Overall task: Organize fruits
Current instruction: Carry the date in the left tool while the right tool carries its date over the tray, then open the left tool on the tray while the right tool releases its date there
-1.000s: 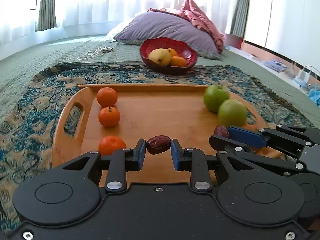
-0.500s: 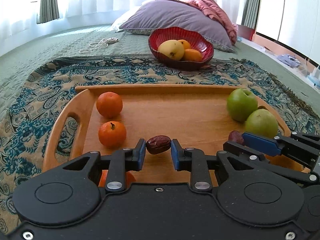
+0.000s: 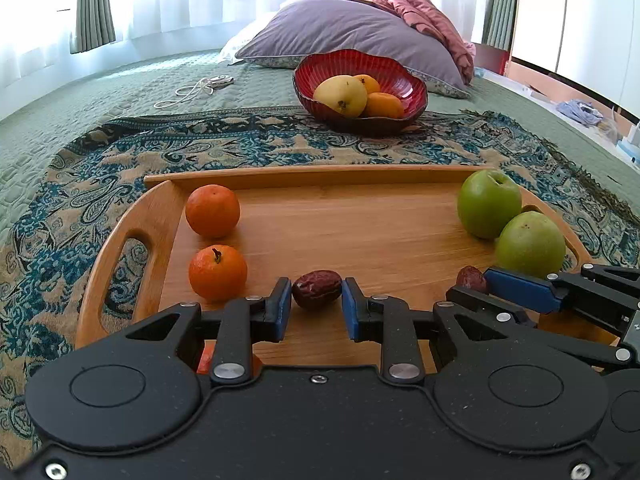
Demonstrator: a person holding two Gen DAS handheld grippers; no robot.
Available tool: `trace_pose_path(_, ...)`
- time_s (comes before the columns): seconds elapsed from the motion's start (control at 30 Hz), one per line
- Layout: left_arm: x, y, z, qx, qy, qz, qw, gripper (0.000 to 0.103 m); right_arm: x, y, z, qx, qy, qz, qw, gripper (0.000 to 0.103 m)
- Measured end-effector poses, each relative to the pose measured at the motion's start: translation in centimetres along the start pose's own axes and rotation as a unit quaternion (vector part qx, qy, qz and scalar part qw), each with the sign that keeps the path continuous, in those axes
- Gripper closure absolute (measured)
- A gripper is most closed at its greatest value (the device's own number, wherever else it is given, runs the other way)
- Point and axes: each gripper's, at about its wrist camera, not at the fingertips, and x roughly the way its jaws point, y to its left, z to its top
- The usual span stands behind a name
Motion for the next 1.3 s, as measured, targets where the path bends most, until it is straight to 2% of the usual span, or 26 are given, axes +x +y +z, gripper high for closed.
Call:
trace_pose_path(0.53,0.1,0.3,0.1,0.0,0.001,0.006,1.0,0.077,0.0,-0.5,0.2,0.007,-0.001,-0.002,1.0,0.073)
trace_pose_path(0.9,-1.5,0.5,0.7,0.002,-0.008,0.014,0.9999,0.076,-1.2,-0.4,1.0,0.001,-0.015,-0.001,1.0,0.07)
trace_pose_path(1.3,-4.3,0.4,1.7,0.007,-0.024,0.018,0.9995,0.064,-3.3,-0.5,1.8,-0.009,-0.034,-0.009,0.999,0.07)
